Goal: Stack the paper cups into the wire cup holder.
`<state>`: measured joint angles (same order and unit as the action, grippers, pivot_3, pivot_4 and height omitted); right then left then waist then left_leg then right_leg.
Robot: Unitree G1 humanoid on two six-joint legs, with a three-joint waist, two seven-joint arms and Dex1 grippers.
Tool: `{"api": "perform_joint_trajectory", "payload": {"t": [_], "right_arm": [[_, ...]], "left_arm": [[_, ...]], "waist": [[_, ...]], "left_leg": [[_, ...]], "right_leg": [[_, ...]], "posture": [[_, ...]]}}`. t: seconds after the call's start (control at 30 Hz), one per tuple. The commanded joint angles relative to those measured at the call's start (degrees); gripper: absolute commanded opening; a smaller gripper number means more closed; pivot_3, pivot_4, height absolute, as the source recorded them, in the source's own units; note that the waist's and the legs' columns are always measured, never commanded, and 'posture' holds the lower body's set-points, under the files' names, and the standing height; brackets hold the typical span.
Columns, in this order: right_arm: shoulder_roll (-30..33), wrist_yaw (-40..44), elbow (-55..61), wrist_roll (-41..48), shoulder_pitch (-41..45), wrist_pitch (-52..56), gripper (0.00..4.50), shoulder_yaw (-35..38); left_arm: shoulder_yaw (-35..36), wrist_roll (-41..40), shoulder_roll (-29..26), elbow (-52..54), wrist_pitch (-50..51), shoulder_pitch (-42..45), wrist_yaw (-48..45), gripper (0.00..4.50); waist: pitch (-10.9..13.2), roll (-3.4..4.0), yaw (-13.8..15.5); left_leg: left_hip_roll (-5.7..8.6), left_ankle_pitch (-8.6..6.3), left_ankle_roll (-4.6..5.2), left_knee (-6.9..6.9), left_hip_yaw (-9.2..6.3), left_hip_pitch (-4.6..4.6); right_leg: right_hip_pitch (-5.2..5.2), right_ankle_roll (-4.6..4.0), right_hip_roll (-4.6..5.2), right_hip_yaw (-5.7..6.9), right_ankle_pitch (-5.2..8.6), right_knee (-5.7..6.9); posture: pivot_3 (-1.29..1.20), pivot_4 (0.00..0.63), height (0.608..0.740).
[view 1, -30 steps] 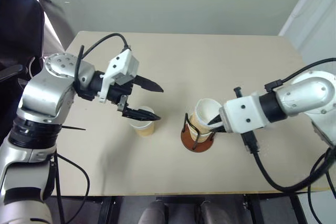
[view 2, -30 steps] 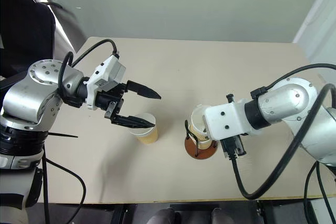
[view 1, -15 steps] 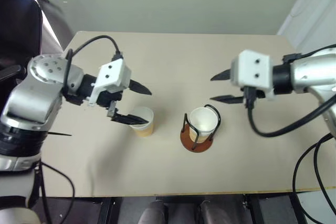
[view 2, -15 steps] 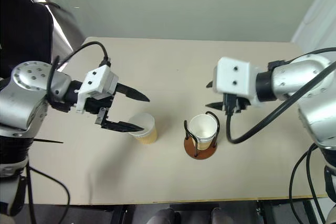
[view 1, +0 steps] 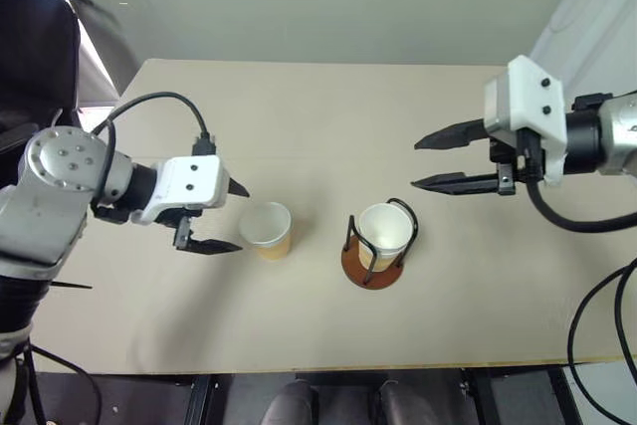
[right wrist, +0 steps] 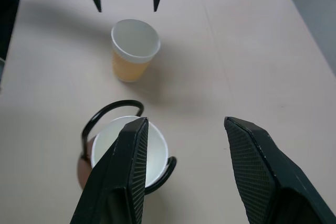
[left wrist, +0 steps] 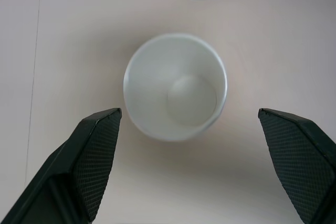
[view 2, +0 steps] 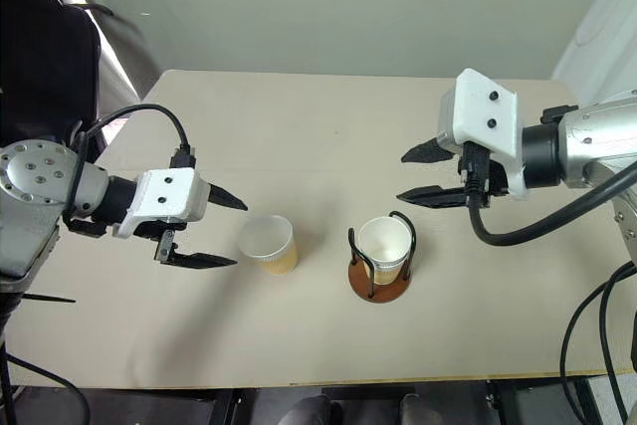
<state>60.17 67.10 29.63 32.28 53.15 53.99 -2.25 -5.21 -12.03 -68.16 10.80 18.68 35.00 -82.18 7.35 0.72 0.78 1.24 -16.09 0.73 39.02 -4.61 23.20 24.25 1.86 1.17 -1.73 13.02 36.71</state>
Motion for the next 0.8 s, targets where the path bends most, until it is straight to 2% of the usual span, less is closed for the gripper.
{"api": "perform_joint_trajectory", "payload": {"t": [0.03,0.8], "right_arm": [[2.15,0.64,0.38,1.83,0.89,0.14,2.28,2.57],[5.78,-0.61,0.76,3.59,-0.65,-0.59,2.28,2.91]], "left_arm": [[-0.03,1.27,-0.24,0.02,-1.76,0.23,-0.15,4.50],[-7.46,6.02,6.32,-4.21,-6.22,4.42,-3.35,4.50]], "waist": [[0.00,0.00,0.00],[0.00,0.00,0.01]], "left_leg": [[0.00,0.00,0.00,0.00,0.00,0.00],[0.00,-0.02,-0.03,0.03,0.01,0.01]], "right_leg": [[0.00,0.00,0.00,0.00,0.00,0.00],[0.04,-0.02,0.00,0.00,0.01,0.10]], "posture": [[0.00,0.150,0.740],[0.00,0.150,0.740]]}}
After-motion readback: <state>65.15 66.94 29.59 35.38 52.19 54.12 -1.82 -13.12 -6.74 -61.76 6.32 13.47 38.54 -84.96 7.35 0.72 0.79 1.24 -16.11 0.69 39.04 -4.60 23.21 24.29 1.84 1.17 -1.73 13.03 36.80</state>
